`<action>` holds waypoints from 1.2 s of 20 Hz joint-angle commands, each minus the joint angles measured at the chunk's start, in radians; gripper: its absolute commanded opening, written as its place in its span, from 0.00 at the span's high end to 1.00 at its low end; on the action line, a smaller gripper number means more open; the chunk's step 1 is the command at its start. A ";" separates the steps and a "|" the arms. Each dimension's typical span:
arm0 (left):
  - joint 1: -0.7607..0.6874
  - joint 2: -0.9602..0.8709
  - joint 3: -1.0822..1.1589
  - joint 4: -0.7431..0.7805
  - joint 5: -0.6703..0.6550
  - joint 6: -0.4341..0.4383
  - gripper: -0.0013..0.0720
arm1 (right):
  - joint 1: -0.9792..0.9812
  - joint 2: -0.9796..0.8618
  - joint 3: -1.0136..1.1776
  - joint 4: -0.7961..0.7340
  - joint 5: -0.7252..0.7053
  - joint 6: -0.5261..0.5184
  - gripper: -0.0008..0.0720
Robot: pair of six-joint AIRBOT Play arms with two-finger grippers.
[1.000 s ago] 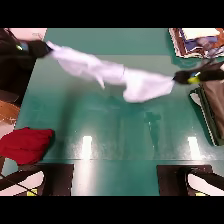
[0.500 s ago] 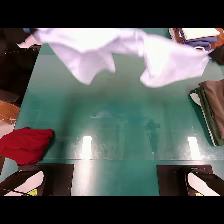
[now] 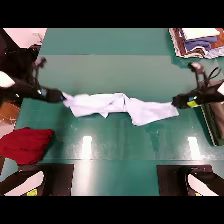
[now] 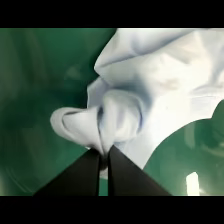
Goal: Fold the shirts.
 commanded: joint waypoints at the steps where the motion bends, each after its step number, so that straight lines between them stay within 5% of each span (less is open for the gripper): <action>1: -0.001 -0.001 -0.154 0.001 0.045 0.000 0.94 | 0.013 0.000 -0.093 0.004 -0.007 0.012 0.97; 16: 0.000 0.000 -0.079 -0.005 0.102 -0.016 0.94 | -0.024 -0.001 -0.090 -0.039 -0.056 0.032 0.97; 18: -0.001 0.000 -0.017 -0.004 0.090 -0.028 0.10 | -0.063 -0.001 -0.090 -0.038 -0.034 0.042 0.97; 24: -0.024 0.006 0.220 -0.094 0.009 -0.033 0.15 | -0.097 -0.001 -0.090 -0.035 -0.007 0.042 0.97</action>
